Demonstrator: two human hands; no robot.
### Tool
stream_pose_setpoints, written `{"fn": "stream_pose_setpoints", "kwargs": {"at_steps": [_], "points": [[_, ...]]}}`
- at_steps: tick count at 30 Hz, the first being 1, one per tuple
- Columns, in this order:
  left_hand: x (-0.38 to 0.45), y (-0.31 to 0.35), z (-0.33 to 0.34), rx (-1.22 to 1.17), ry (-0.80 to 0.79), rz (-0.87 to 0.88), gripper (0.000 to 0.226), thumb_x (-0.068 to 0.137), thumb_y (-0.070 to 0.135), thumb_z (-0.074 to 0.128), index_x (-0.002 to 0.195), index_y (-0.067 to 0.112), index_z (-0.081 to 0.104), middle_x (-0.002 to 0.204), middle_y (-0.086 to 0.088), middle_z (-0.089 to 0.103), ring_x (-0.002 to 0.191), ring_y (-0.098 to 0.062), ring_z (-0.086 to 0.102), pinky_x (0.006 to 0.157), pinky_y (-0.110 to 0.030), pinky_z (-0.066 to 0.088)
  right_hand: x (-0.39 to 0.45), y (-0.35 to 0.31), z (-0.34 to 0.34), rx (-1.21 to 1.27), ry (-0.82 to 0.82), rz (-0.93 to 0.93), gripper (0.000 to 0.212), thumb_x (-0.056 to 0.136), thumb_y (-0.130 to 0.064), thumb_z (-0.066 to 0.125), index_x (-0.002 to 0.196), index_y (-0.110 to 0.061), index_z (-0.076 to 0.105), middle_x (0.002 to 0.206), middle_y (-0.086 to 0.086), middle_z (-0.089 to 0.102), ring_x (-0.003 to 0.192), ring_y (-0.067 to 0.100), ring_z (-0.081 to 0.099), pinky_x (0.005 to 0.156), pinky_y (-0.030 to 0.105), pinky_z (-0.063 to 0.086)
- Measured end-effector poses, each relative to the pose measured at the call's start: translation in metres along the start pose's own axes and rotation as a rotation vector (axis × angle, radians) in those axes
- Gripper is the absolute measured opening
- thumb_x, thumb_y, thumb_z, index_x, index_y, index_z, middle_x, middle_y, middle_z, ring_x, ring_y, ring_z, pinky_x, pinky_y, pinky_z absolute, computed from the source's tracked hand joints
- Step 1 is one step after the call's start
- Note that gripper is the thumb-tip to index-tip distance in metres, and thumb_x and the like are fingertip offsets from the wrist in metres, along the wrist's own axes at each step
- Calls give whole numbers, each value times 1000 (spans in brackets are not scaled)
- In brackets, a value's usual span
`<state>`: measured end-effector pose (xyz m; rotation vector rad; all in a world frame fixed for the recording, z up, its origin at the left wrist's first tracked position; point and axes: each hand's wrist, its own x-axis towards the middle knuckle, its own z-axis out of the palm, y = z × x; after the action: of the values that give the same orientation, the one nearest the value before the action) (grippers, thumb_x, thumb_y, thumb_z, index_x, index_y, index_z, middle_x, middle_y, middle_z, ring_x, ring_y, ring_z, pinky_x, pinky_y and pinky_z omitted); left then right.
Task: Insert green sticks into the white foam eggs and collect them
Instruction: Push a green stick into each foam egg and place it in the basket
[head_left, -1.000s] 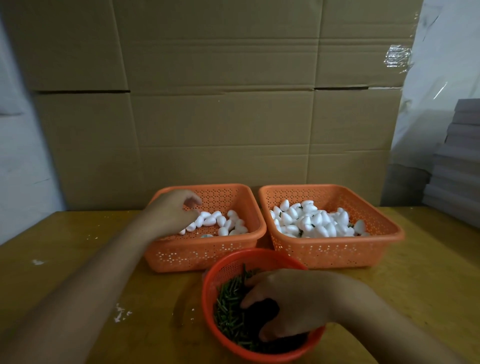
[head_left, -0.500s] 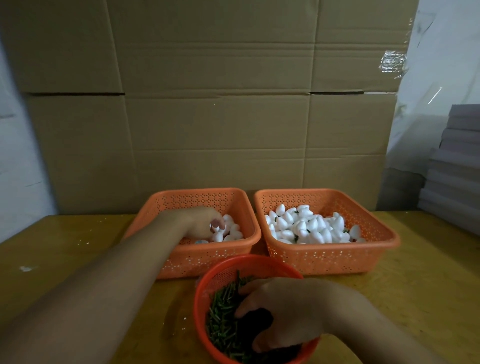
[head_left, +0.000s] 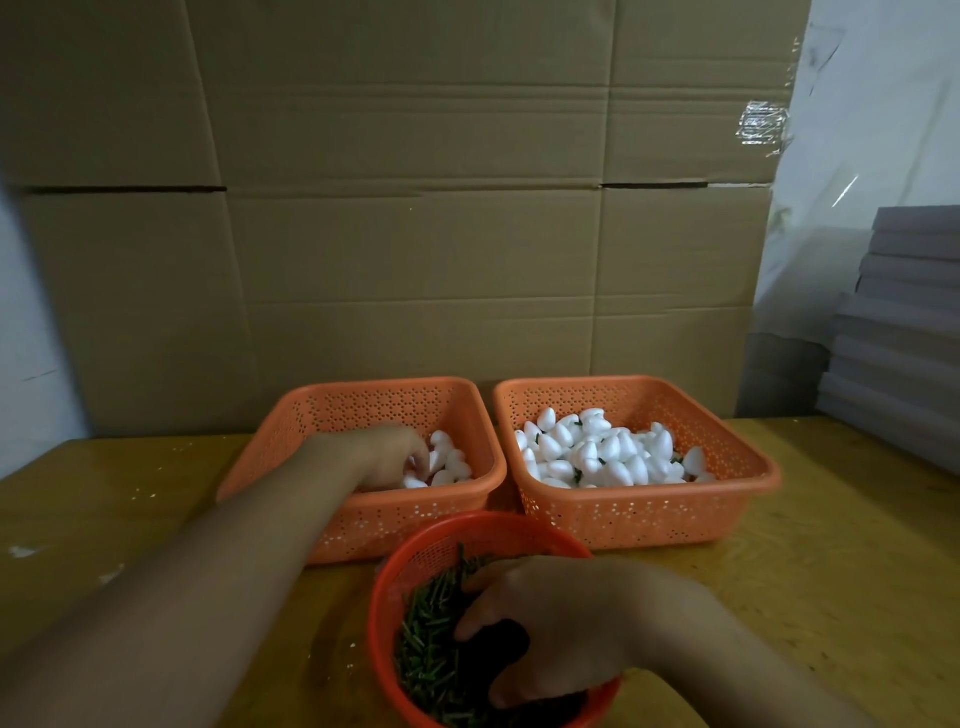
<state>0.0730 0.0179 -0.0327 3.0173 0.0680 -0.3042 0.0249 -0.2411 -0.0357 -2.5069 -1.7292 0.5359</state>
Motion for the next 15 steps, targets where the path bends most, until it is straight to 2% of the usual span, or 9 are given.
{"fn": "stream_pose_setpoints", "kwargs": {"at_steps": [3,5,7,9,10,12,13,14,15], "points": [[-1,-3,3,-1,22,-11,19,92,20,69,110,27,73,113,6,61,106,-17,60,93,-36,52,0,0,0,4,-8,-3,55,92,-40,66,144,-35,50,159,-8,31,145,16,29,113,36,29],[-1,-4,4,13,26,-22,14,91,16,67,101,24,74,124,2,63,110,-19,60,93,-36,52,1,0,0,-7,-2,-9,55,92,-39,66,144,-33,50,158,-6,32,145,16,30,115,35,29],[-2,-4,4,3,20,-38,15,90,13,64,95,24,73,136,5,57,109,-17,56,81,-29,47,1,0,0,-12,4,-11,55,92,-38,67,144,-32,51,158,-4,33,145,16,30,114,34,28],[-3,-4,4,15,-6,-48,18,91,13,62,100,23,73,140,4,53,102,-13,51,70,-23,38,1,0,1,-14,8,-12,55,92,-37,67,144,-31,51,157,-3,33,145,16,30,115,33,28],[-3,-4,3,23,-13,-42,18,92,13,62,105,21,73,141,2,54,104,-13,51,71,-22,40,1,0,1,-14,9,-11,55,91,-37,67,144,-30,51,157,-3,34,145,16,30,115,33,28],[-3,-3,2,-16,24,-31,21,95,17,64,114,18,71,138,-1,59,113,-15,57,85,-26,50,1,-1,0,-12,11,-8,55,91,-36,68,143,-30,52,157,-2,34,144,17,30,115,33,28],[-4,-2,1,-51,76,-38,23,95,19,64,117,18,70,133,-2,62,111,-15,60,88,-28,52,1,-1,0,-12,12,-9,55,91,-36,68,143,-30,52,157,-2,34,144,18,31,114,32,28],[-6,-2,-2,-97,147,-48,25,95,22,64,119,19,68,126,-1,65,101,-13,64,80,-23,54,0,-1,-1,-13,11,-9,55,91,-36,68,143,-30,52,157,-2,34,143,18,32,113,32,29],[-9,-1,-5,-161,230,-54,25,95,25,64,120,21,67,117,3,66,86,-7,64,66,-16,51,0,-1,-1,-14,10,-9,55,91,-36,68,143,-29,52,156,-1,35,143,19,33,112,31,30]]}}
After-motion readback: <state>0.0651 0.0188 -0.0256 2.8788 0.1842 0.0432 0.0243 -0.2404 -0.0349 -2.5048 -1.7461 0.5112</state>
